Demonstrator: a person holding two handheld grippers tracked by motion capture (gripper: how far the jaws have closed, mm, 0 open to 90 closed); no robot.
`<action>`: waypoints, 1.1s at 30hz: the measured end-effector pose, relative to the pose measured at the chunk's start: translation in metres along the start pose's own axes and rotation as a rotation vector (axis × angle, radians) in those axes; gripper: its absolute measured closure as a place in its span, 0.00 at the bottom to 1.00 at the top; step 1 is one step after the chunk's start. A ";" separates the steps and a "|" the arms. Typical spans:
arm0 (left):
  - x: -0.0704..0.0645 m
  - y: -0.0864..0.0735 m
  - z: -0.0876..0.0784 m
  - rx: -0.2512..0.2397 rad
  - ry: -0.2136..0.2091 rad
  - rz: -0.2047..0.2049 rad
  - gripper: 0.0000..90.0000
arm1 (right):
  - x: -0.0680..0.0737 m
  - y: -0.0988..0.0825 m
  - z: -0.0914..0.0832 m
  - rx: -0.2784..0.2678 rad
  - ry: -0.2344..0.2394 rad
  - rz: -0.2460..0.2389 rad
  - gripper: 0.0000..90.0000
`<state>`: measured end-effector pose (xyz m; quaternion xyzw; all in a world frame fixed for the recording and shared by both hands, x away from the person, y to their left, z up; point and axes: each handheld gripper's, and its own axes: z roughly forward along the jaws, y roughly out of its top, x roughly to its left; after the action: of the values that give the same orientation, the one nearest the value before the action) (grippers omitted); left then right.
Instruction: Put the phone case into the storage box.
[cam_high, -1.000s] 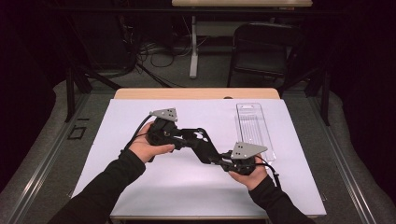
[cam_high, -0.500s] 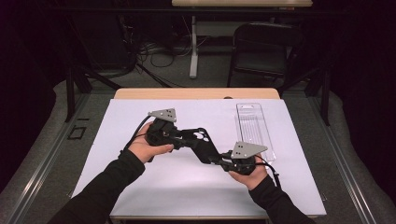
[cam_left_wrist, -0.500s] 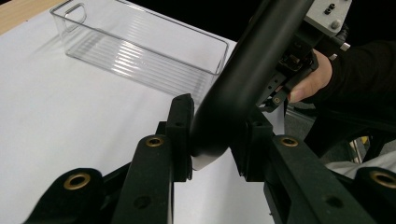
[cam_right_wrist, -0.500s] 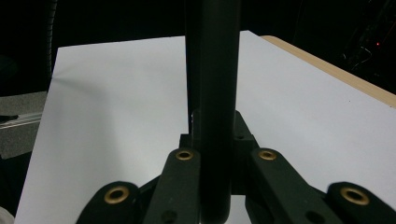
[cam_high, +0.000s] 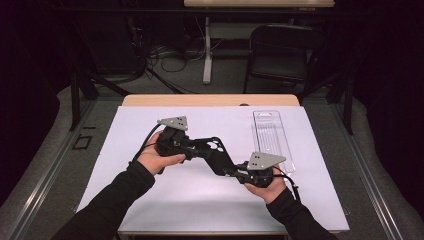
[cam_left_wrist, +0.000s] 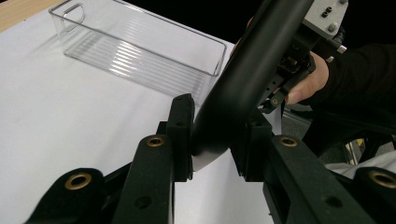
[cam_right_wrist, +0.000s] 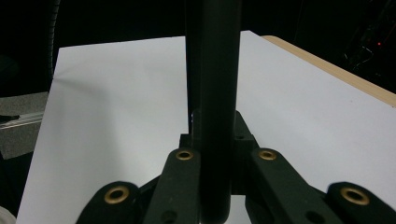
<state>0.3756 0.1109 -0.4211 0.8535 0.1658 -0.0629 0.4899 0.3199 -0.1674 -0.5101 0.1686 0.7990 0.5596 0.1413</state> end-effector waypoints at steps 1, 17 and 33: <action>0.000 0.000 0.000 0.000 0.000 0.003 0.79 | 0.000 0.000 0.000 0.001 0.001 0.000 0.96; 0.000 0.000 -0.001 -0.003 -0.011 -0.007 0.78 | 0.000 0.000 0.001 0.007 0.005 0.001 0.96; -0.001 0.000 -0.002 0.015 -0.009 0.004 0.82 | -0.001 -0.001 0.002 0.019 0.012 0.009 0.96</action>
<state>0.3748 0.1123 -0.4205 0.8572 0.1612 -0.0668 0.4846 0.3212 -0.1663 -0.5114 0.1701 0.8045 0.5535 0.1323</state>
